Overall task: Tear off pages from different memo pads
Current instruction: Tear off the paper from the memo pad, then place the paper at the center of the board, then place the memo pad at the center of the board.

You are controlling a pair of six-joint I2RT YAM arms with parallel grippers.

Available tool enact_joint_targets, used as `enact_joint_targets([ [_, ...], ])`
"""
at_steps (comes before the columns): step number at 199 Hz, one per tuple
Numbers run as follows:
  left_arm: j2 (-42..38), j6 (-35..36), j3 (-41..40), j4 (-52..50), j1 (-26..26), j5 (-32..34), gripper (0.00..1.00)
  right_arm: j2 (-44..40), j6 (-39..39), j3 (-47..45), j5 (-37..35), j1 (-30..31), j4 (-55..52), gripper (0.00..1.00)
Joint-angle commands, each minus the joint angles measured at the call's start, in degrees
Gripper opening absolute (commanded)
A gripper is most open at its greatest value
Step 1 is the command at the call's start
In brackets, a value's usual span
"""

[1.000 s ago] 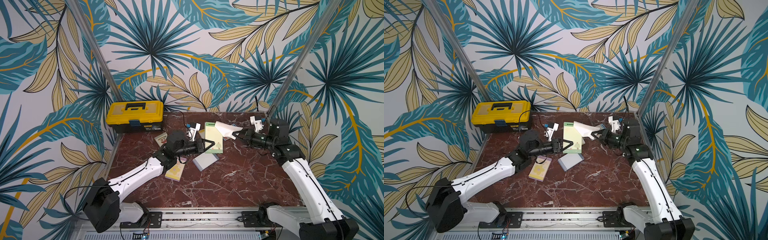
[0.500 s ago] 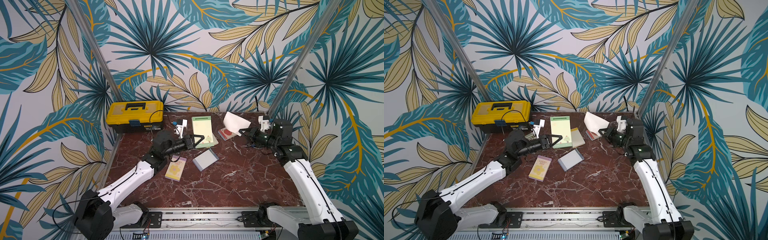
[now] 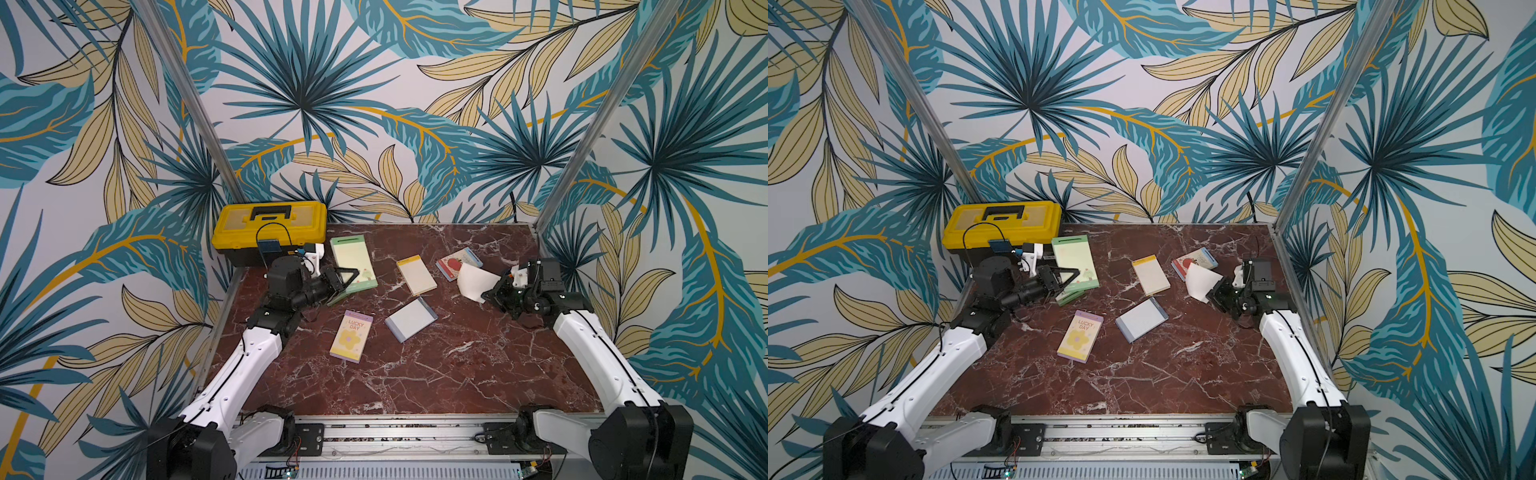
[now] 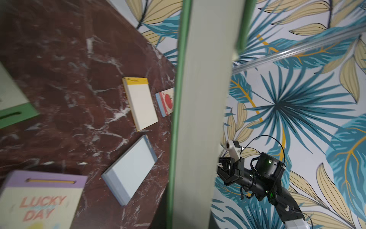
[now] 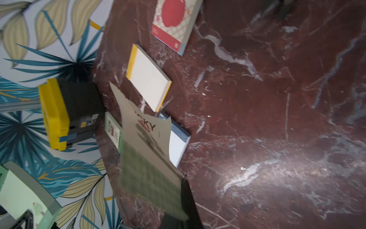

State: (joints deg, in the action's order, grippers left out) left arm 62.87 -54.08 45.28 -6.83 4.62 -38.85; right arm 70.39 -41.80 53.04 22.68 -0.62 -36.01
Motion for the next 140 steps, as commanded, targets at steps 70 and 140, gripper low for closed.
enact_joint_targets([
  [70,9.28,18.2,-3.44,-18.01,-25.65,-11.61,0.0,10.89,1.44,-1.62,-6.94,-4.48,-6.2,0.38],
  [140,22.76,34.78,3.63,-31.05,-30.39,-8.17,0.0,0.05,3.86,2.26,-13.71,-2.21,-12.06,0.66],
])
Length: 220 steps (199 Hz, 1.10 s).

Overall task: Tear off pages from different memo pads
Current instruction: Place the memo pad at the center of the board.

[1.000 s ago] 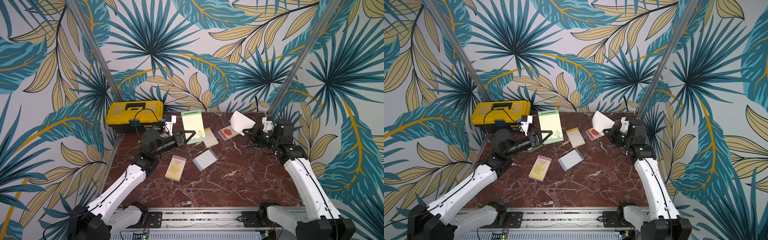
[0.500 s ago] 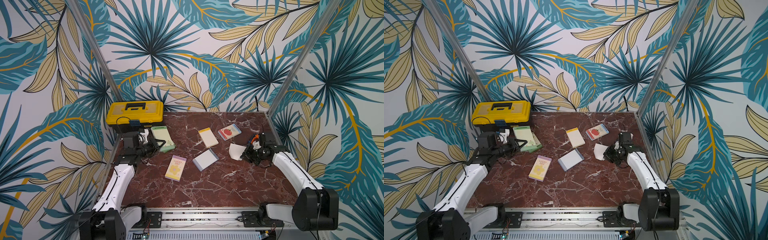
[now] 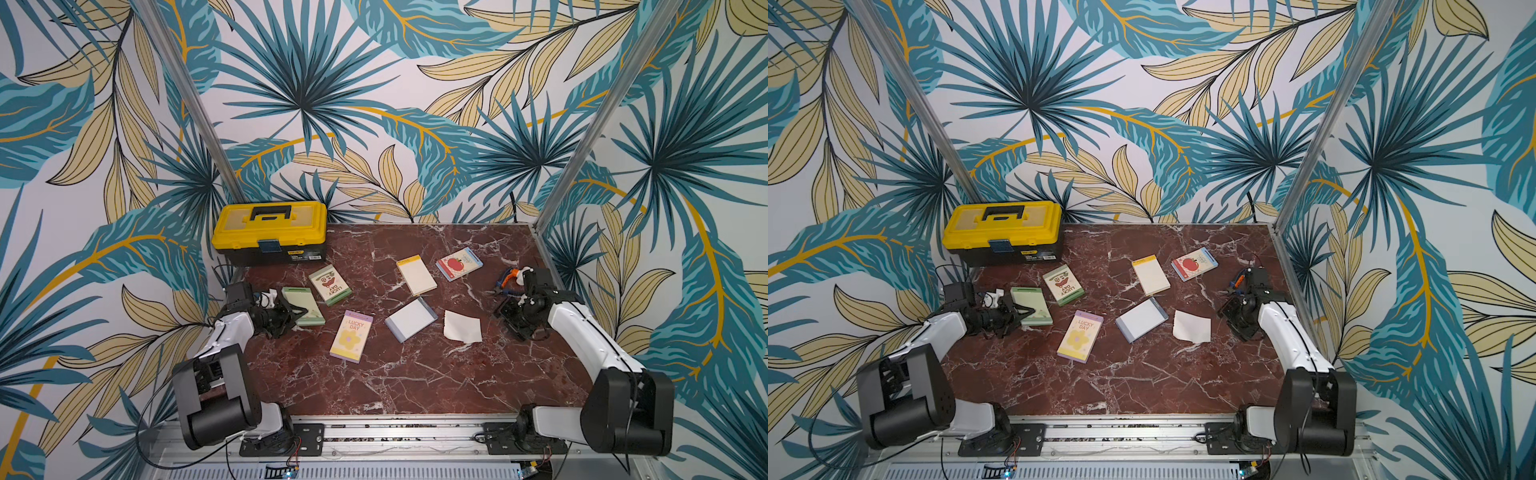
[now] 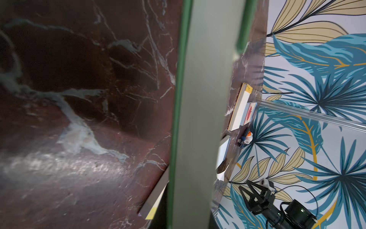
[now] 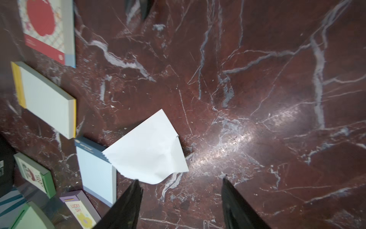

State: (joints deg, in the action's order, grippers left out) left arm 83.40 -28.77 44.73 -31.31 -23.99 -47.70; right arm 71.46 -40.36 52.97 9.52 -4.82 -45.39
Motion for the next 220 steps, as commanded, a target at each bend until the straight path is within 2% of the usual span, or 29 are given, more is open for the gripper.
enact_joint_targets([
  [1,2.4,9.67,4.29,-6.88,-1.82,0.81,0.0,-0.95,2.58,2.5,-0.46,2.13,-2.73,0.66],
  [18,4.33,11.93,5.34,-10.25,-2.2,4.21,0.0,1.3,6.1,4.69,4.35,4.69,-2.25,0.66],
  [27,5.36,12.24,5.79,-11.45,-2.2,6.11,0.26,2.25,7.84,5.72,6.32,6.24,-1.73,0.66],
  [31,5.77,12.25,5.84,-11.66,-2.2,6.55,0.32,2.63,8.29,6.11,6.66,6.81,-1.69,0.66],
  [51,7.05,11.37,5.72,-12.84,-2.16,8.51,0.48,3.09,8.76,6.71,7.94,8.71,-0.65,0.66],
  [69,5.83,10.41,6.02,-14.73,-2.2,11.96,0.68,3.14,8.53,6.74,8.56,10.08,0.07,0.66],
  [91,-0.19,9.87,7.59,-18.47,-2.16,16.31,0.87,3.27,10.43,8.37,7.42,13.83,-0.45,0.66],
  [109,-6.24,9.05,9.62,-22.0,-1.33,20.17,0.98,3.67,12.36,9.87,5.23,16.83,-0.78,0.66],
  [138,-11.2,6.65,11.65,-25.73,1.6,20.14,1.0,5.74,14.22,12.79,3.55,20.98,-1.08,0.66],
  [167,-15.19,1.63,11.84,-24.51,12.71,20.24,1.0,7.61,16.58,14.92,3.21,27.98,2.92,0.66],
  [186,-15.48,-0.06,11.14,-22.04,18.59,19.45,0.99,9.22,13.68,14.21,4.64,30.64,7.13,0.66],
  [206,-14.9,1.33,9.96,-19.61,22.4,17.73,0.97,13.33,9.42,14.48,6.71,34.21,9.98,0.66],
  [220,-13.96,3.11,9.52,-19.49,24.98,19.51,0.96,17.37,7.61,16.75,5.51,38.13,9.87,0.66],
])
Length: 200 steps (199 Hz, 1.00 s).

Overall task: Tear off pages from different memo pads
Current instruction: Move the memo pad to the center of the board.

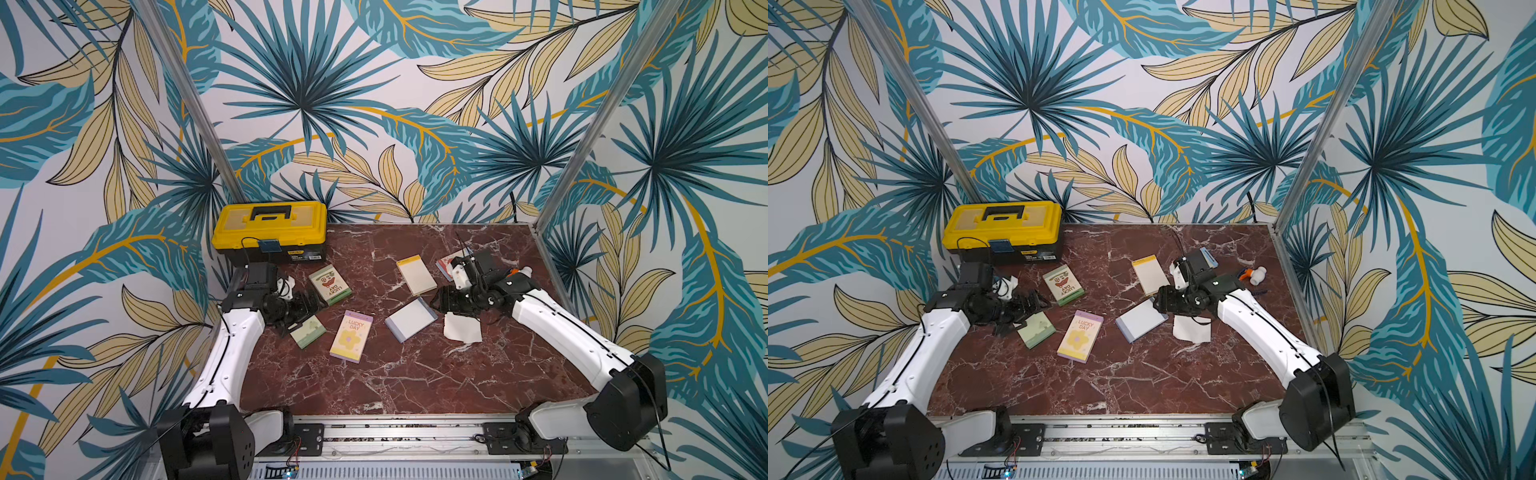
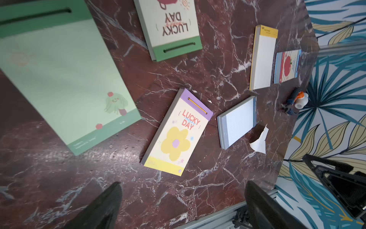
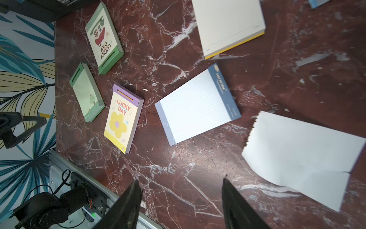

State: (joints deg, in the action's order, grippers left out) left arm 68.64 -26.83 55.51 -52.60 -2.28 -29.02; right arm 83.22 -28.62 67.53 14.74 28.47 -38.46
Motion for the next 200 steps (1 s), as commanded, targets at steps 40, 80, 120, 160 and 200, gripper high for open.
enact_joint_targets([
  [40,5.0,0.12,-5.83,7.89,9.01,-0.5,0.94,14.93,-15.39,5.48,-1.12,12.61,9.91,0.69],
  [80,11.09,0.48,-7.07,12.4,9.9,1.43,0.85,21.42,-23.98,6.0,-2.45,16.31,17.48,0.69],
  [120,18.04,0.68,-5.76,15.5,10.0,0.0,0.82,26.11,-27.93,8.19,-3.43,19.25,20.79,0.69],
  [160,22.44,1.69,-3.83,13.84,10.31,-2.61,0.82,28.55,-32.51,7.1,-5.08,19.95,24.04,0.69],
  [200,24.91,1.23,-4.53,16.49,13.81,-6.44,0.71,26.51,-33.92,5.58,-8.79,19.7,21.5,0.69],
])
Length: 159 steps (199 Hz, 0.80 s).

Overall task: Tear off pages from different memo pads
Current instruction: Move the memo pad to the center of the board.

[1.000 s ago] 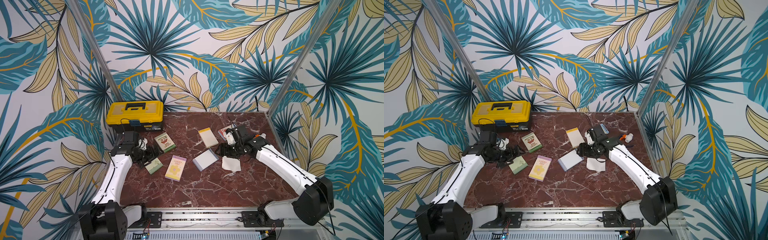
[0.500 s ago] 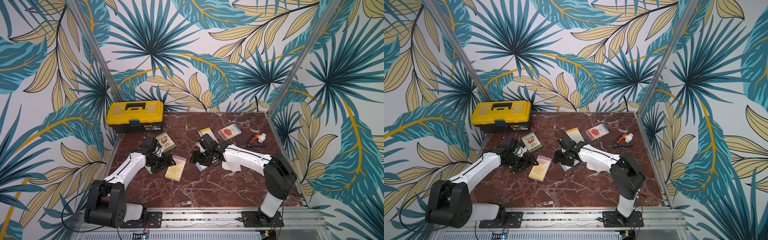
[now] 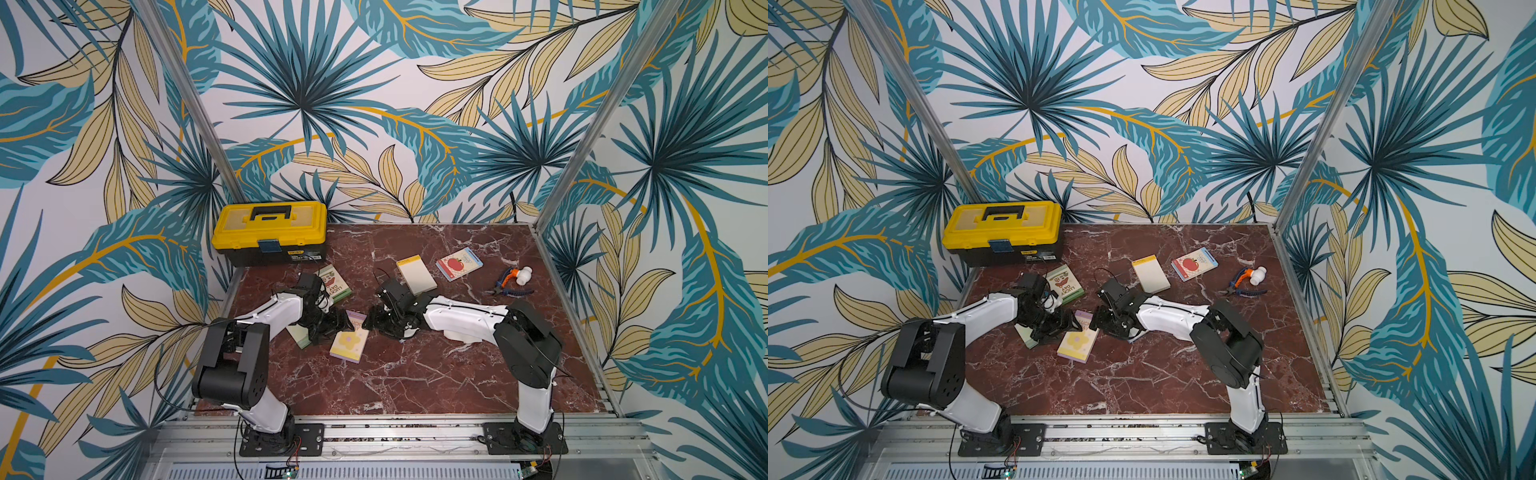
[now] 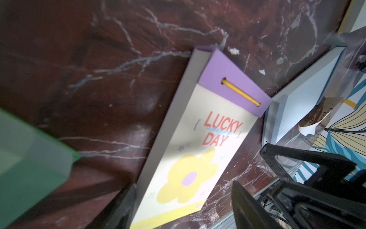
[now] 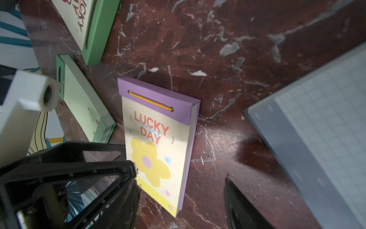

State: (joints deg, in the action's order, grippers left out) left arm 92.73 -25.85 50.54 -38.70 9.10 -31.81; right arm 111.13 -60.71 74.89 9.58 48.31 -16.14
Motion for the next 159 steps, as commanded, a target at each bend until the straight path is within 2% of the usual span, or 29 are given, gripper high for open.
enact_joint_targets([
  [1,0.85,0.21,0.43,2.71,2.55,-3.67,0.71,-1.51,-1.67,-1.91,-3.66,-0.19,-0.86,0.69],
  [23,3.08,-0.69,1.94,5.18,5.64,-4.28,0.7,-3.62,1.82,-2.48,-4.32,-1.04,-5.09,0.69],
  [46,8.07,-0.13,7.77,4.39,9.23,-3.43,0.71,-6.32,4.1,-4.65,-4.12,-1.91,-8.58,0.69],
  [60,10.71,0.34,11.36,3.49,10.59,-2.49,0.72,-7.3,4.23,-6.29,-2.9,-4.73,-9.44,0.69],
  [86,13.36,0.36,14.82,4.04,10.76,-2.7,0.72,-6.6,6.02,-6.42,-0.24,-5.49,-8.88,0.66],
  [132,17.12,2.03,19.42,5.15,11.36,-4.9,0.71,-4.89,1.45,-8.31,2.06,-5.77,-2.99,0.56],
  [145,16.31,3.6,21.28,1.01,10.94,-3.09,0.71,-5.02,3.27,-6.97,2.03,-6.01,-3.81,0.54],
  [159,12.97,4.16,20.62,-2.76,9.87,-1.65,0.71,-5.32,8.62,-3.5,0.98,-6.56,-8.05,0.53],
])
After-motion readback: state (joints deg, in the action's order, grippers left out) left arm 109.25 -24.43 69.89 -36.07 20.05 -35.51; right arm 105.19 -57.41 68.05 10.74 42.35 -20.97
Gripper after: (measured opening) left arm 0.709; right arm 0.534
